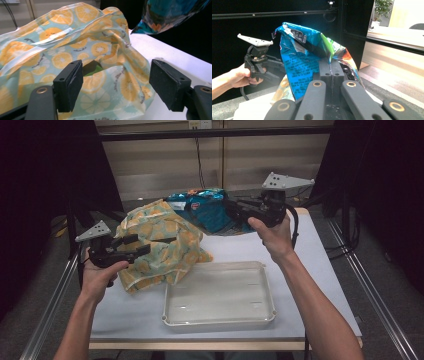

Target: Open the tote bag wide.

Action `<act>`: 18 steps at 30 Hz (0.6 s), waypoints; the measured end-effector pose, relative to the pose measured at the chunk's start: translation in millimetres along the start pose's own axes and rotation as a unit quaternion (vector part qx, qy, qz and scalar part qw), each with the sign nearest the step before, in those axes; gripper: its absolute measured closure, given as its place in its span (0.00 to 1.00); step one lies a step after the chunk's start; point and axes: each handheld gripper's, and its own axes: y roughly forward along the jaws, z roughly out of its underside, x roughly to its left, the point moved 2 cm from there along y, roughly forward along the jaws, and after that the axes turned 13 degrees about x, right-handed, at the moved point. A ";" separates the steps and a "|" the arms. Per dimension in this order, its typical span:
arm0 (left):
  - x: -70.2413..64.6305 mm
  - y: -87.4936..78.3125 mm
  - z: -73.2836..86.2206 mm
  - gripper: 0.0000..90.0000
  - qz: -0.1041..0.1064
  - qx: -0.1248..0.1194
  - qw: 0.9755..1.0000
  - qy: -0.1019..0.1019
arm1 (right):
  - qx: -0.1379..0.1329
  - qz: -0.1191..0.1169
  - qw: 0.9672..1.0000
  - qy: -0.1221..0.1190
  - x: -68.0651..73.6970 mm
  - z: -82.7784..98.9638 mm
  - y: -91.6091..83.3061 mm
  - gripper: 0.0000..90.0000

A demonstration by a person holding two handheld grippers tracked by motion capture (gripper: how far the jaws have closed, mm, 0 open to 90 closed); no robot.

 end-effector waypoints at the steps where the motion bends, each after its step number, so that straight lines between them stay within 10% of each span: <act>1: -1.4 0.6 -0.7 0.30 -0.003 0.000 1.000 0.000 | 0.001 0.001 1.000 0.002 -0.4 2.3 -1.6 1.00; 18: -24.8 10.6 5.4 0.30 0.020 0.009 1.000 0.016 | 0.027 0.006 0.999 0.042 -11.5 65.4 -10.0 1.00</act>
